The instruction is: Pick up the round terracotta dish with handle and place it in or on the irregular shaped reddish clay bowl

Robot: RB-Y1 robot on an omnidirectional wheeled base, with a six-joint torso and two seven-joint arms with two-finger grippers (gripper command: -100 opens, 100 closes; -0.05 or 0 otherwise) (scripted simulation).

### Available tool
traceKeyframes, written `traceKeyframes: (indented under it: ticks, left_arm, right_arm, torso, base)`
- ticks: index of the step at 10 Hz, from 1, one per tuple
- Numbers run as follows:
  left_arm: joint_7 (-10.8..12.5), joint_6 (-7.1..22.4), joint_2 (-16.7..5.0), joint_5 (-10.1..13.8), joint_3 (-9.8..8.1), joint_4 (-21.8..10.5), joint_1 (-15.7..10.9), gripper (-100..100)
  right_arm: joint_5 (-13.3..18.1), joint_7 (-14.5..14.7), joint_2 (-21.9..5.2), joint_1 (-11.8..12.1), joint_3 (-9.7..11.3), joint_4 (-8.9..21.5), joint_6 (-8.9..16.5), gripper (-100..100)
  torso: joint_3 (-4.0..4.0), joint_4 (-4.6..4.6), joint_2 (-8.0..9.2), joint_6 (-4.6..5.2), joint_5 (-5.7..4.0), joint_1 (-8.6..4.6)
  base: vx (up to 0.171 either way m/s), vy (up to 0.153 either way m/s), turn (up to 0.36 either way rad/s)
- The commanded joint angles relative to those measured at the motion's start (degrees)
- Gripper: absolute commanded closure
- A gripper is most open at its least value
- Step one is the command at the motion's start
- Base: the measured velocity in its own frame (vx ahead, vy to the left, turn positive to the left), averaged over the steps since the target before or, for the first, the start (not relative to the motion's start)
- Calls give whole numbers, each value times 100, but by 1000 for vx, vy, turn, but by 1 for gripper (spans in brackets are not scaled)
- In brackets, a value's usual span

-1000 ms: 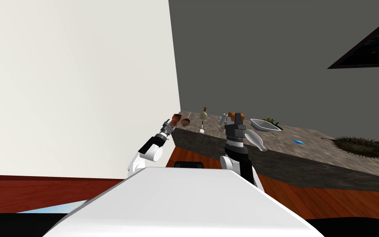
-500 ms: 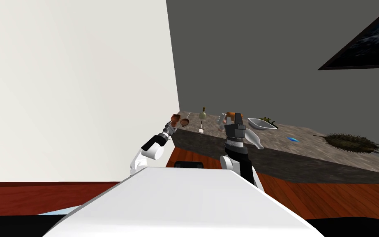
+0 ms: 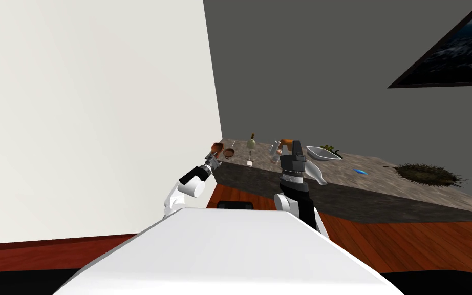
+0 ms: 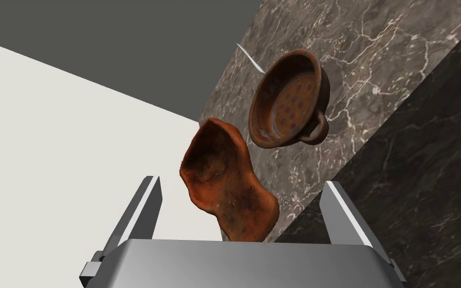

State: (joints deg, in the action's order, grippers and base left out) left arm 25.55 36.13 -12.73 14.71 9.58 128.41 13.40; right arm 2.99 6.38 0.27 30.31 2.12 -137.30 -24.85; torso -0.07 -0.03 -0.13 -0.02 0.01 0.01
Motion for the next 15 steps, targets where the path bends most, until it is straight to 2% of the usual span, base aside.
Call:
traceKeyframes:
  ticks: [1, 8, 15]
  left_arm:
    - [105, 286, 2, -32, 27, -78, -123, -100]
    - [377, 1294, 84, -234, 102, -201, -411, -100]
    - [715, 2347, 220, -593, 185, -385, -774, -100]
  right_arm:
    - [0, 0, 0, 0, 0, 0, 0, 0]
    - [0, 0, 0, 0, 0, 0, 0, 0]
    - [0, 0, 0, 1, 0, 0, 0, 0]
  torso:
    - [0, 0, 0, 0, 0, 0]
    - [-6, -2, -11, 1, 0, -2]
    - [-6, -3, -10, -2, 1, 3]
  base:
    - [41, 7, -78]
    - [46, 5, -56]
    - [59, 10, -64]
